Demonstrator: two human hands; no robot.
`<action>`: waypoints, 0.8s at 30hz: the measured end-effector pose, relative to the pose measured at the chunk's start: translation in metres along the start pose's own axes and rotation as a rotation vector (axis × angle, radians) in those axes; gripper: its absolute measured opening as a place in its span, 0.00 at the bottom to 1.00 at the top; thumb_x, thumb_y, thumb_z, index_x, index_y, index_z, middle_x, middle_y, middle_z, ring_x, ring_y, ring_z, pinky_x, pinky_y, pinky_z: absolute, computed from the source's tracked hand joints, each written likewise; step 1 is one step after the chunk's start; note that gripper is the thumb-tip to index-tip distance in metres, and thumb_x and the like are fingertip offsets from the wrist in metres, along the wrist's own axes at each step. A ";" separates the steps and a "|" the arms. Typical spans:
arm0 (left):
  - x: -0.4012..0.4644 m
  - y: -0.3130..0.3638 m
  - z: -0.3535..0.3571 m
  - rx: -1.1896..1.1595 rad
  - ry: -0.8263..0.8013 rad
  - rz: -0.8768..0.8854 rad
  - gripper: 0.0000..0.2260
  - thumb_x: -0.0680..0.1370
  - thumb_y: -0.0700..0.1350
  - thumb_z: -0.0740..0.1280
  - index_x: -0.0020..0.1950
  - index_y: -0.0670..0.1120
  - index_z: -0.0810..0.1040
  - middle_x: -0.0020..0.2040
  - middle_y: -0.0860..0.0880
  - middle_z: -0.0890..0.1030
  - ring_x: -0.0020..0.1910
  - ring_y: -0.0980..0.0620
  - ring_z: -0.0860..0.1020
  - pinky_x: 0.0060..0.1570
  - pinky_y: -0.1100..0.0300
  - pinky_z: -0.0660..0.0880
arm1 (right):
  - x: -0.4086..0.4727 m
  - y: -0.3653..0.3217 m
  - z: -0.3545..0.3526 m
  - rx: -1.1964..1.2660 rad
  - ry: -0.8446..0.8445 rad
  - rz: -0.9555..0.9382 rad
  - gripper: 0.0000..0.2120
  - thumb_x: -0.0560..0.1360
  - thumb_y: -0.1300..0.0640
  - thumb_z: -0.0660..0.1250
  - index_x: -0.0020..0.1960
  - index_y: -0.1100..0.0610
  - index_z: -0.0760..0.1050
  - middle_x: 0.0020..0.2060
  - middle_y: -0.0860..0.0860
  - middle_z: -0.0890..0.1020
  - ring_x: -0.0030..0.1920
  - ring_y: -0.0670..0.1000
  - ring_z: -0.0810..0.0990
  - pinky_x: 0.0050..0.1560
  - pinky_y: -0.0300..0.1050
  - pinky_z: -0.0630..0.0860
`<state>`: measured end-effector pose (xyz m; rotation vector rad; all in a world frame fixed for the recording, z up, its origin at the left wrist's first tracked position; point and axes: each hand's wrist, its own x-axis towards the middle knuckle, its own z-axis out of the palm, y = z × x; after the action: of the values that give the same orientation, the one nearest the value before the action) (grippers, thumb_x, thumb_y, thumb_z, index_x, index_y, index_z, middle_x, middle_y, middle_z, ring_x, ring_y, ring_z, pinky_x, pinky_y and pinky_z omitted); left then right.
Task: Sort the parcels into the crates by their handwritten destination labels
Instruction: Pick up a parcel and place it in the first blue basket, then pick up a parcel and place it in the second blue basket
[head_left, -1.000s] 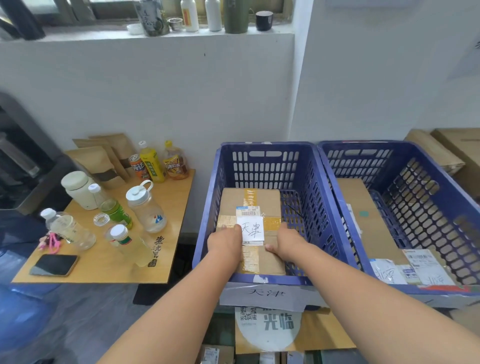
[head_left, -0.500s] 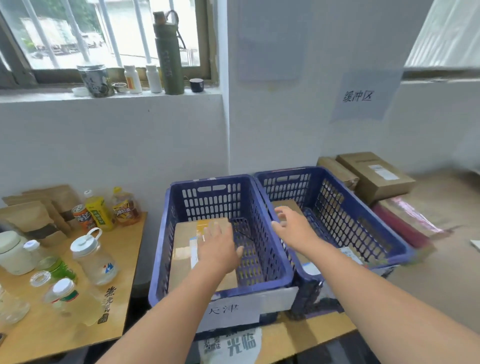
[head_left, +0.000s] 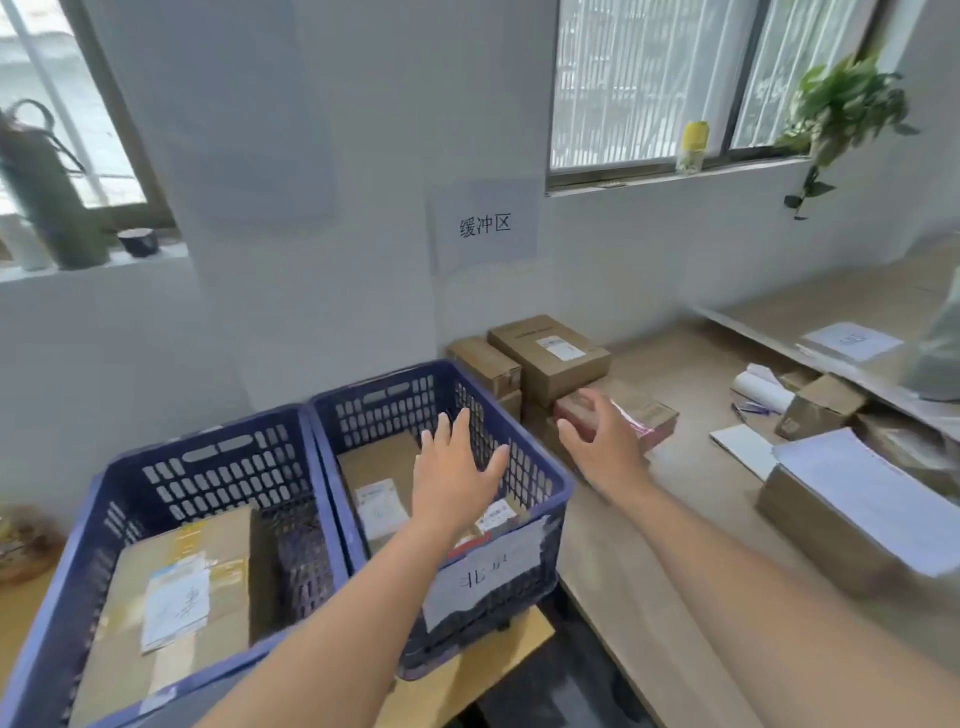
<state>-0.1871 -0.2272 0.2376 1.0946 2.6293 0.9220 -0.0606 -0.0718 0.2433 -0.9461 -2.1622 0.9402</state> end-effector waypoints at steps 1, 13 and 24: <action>0.001 0.018 0.014 -0.115 -0.021 -0.007 0.36 0.80 0.63 0.61 0.82 0.51 0.52 0.83 0.47 0.53 0.81 0.43 0.51 0.78 0.44 0.56 | 0.002 0.017 -0.014 0.005 0.006 0.015 0.25 0.78 0.50 0.68 0.73 0.52 0.68 0.68 0.50 0.76 0.67 0.51 0.75 0.61 0.43 0.71; 0.018 0.161 0.142 -0.643 -0.224 -0.224 0.36 0.79 0.61 0.67 0.82 0.53 0.54 0.81 0.49 0.60 0.78 0.49 0.62 0.68 0.56 0.64 | 0.021 0.159 -0.126 0.126 0.040 0.212 0.25 0.75 0.51 0.71 0.70 0.52 0.70 0.65 0.51 0.77 0.62 0.54 0.77 0.63 0.53 0.75; 0.108 0.163 0.233 -0.911 -0.248 -0.598 0.31 0.82 0.55 0.64 0.81 0.51 0.56 0.79 0.51 0.62 0.73 0.47 0.66 0.69 0.45 0.68 | 0.076 0.248 -0.097 0.133 -0.026 0.400 0.26 0.77 0.51 0.70 0.72 0.52 0.67 0.65 0.52 0.76 0.58 0.52 0.77 0.58 0.46 0.74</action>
<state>-0.0862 0.0486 0.1579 0.1638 1.7742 1.4484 0.0589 0.1468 0.1219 -1.3335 -1.9369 1.2712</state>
